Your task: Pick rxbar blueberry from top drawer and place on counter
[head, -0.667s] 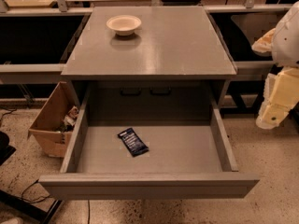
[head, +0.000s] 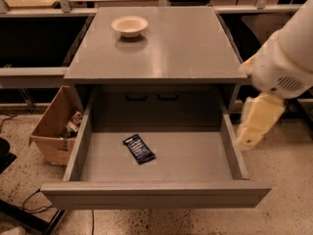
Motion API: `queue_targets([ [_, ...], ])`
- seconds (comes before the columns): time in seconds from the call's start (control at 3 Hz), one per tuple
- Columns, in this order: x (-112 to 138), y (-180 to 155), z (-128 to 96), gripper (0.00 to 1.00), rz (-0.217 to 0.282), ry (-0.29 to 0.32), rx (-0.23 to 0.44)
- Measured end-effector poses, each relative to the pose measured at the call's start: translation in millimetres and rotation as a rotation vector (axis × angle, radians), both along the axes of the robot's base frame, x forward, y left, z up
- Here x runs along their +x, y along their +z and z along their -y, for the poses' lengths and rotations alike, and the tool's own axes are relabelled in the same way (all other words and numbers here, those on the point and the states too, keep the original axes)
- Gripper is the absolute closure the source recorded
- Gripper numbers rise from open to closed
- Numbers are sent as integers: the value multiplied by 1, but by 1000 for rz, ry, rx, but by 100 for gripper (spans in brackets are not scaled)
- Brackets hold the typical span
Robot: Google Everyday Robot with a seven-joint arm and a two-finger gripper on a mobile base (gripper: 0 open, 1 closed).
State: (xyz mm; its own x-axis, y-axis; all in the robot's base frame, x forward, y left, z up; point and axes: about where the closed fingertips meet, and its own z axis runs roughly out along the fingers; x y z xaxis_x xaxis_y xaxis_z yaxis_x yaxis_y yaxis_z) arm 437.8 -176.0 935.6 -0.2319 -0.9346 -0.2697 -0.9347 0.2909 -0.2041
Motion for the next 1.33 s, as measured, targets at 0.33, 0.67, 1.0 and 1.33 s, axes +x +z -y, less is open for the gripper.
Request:
queue_targets([
  [0.33, 15, -72, -52, 0, -71, 7, 129],
  [0.67, 44, -126, -104, 0, -145, -8, 176],
  [1.0, 78, -163, -155, 0, -203, -44, 135],
  [1.33, 111, -199, -193, 0, -246, -110, 71],
])
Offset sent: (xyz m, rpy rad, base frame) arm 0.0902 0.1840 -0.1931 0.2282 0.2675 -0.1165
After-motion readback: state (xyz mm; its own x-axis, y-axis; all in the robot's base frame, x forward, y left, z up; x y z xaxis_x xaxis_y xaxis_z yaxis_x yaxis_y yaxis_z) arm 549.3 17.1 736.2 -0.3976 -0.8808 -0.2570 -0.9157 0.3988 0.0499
